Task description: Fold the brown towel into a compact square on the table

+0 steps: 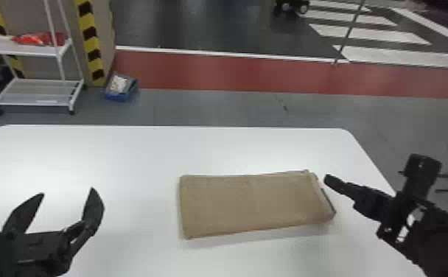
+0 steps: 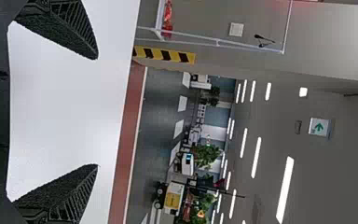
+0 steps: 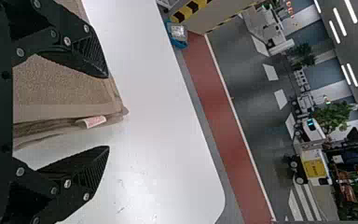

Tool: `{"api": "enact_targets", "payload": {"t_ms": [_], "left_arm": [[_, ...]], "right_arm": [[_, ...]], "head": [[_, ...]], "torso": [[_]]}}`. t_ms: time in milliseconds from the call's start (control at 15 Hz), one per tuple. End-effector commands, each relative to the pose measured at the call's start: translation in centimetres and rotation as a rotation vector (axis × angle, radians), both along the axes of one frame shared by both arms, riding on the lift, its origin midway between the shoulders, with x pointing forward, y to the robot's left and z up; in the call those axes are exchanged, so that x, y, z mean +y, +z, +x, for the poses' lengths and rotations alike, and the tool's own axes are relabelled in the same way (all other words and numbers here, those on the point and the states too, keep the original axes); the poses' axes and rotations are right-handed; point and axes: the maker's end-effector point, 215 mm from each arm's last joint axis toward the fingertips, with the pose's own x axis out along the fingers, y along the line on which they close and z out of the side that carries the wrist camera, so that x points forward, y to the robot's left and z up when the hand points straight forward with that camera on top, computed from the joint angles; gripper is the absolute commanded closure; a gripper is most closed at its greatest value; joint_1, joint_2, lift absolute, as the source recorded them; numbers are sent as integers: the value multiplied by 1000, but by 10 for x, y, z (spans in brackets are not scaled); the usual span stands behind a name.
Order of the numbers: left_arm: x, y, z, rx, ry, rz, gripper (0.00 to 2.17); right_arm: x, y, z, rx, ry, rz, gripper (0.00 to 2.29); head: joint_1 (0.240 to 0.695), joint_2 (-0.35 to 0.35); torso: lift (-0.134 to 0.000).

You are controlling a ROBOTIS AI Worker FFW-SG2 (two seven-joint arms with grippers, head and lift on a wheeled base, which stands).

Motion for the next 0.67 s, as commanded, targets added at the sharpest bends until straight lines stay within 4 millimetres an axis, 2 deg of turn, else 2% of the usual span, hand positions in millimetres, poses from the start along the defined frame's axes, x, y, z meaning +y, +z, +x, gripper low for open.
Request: {"api": "enact_targets", "payload": {"t_ms": [0, 200, 400, 600], "left_arm": [[0, 0, 1, 1, -1, 1, 43], [-2, 0, 1, 1, -4, 0, 43], [-2, 0, 1, 1, -4, 0, 43], [-1, -3, 0, 7, -4, 0, 43]], "right_arm": [[-10, -21, -1, 62, 4, -16, 87], [-5, -46, 4, 117, 23, -28, 154], [12, -57, 9, 122, 68, -29, 323], [24, -67, 7, 147, 105, -48, 677]], "head": [[695, -193], [695, -209], [695, -205], [695, -188]], "torso": [[-114], [-114], [-114], [-114]]}}
